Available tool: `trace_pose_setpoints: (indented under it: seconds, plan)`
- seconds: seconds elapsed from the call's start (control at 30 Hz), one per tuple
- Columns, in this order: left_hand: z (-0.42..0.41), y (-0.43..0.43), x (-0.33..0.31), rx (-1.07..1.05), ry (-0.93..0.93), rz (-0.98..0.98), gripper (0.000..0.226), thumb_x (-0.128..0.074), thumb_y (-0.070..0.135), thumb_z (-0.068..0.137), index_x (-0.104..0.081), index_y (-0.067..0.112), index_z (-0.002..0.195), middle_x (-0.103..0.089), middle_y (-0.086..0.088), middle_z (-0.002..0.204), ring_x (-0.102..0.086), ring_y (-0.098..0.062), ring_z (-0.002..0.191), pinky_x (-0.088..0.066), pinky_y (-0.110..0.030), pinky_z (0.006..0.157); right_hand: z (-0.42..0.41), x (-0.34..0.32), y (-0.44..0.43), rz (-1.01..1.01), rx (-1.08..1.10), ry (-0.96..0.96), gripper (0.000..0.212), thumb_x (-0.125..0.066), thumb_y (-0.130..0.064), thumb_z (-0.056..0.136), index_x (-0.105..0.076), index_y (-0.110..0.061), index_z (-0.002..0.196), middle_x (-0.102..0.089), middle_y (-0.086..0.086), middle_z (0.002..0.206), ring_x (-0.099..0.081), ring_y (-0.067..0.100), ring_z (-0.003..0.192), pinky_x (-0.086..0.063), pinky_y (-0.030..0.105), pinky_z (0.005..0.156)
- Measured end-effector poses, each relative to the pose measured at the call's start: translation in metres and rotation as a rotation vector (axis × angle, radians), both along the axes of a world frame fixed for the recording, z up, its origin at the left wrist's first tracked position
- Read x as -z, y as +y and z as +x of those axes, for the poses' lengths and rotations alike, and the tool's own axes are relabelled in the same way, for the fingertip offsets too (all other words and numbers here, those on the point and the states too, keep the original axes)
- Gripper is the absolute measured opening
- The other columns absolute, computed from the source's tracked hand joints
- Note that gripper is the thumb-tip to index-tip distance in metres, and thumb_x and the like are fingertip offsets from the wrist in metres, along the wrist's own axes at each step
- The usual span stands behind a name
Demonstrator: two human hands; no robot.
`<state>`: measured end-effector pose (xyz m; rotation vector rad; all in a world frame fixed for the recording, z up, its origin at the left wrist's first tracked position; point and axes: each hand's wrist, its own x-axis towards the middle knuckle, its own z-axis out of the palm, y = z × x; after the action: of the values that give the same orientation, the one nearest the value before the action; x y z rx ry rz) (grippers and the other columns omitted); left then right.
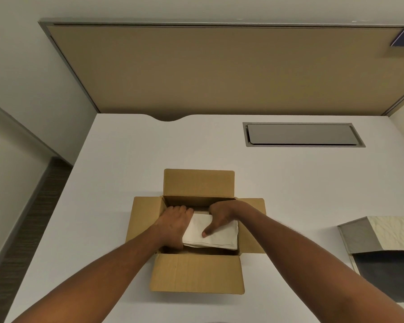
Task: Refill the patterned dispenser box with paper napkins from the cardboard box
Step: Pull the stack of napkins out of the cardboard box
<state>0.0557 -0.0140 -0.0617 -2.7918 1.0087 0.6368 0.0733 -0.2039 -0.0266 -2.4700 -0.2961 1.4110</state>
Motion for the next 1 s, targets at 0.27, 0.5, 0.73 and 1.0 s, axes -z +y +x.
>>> trace_pose_setpoints:
  seconds: [0.27, 0.5, 0.73, 1.0]
  plan:
    - [-0.003, -0.002, -0.001, -0.031, 0.019, -0.018, 0.095, -0.076, 0.054, 0.061, -0.028, 0.020, 0.136, -0.048, -0.005, 0.130, -0.047, -0.021, 0.116, -0.039, -0.036, 0.101, 0.004, -0.004, -0.003, 0.045, 0.038, 0.092, 0.066, -0.071, -0.054, 0.077, -0.055, -0.013, 0.126, -0.065, 0.007, 0.121, -0.064, 0.026, 0.108, -0.054, 0.034, 0.090]
    - [0.003, -0.004, -0.010, -0.053, 0.216, 0.007, 0.105, -0.081, 0.054, 0.055, -0.025, 0.023, 0.138, -0.045, -0.003, 0.135, -0.046, -0.020, 0.118, -0.041, -0.035, 0.102, 0.006, -0.006, -0.004, 0.059, 0.048, 0.122, 0.068, -0.072, -0.055, 0.076, -0.056, -0.011, 0.126, -0.066, 0.008, 0.120, -0.065, 0.026, 0.107, -0.054, 0.034, 0.089]
    - [0.033, -0.010, -0.042, -0.183, 0.732, 0.113, 0.121, -0.088, 0.042, 0.056, -0.010, 0.025, 0.148, -0.026, -0.002, 0.152, -0.029, -0.024, 0.137, -0.035, -0.040, 0.112, 0.008, -0.007, -0.003, 0.057, 0.061, 0.204, 0.066, -0.071, -0.052, 0.079, -0.057, -0.009, 0.127, -0.065, 0.010, 0.122, -0.064, 0.028, 0.110, -0.053, 0.032, 0.086]
    - [0.029, -0.009, -0.039, -0.184, 0.498, 0.001, 0.108, -0.077, 0.069, 0.053, -0.030, 0.025, 0.141, -0.043, 0.000, 0.139, -0.044, -0.018, 0.121, -0.045, -0.035, 0.100, 0.011, -0.011, -0.005, 0.125, 0.114, 0.252, 0.063, -0.073, -0.049, 0.078, -0.059, -0.010, 0.125, -0.067, 0.008, 0.117, -0.066, 0.027, 0.106, -0.056, 0.037, 0.089]
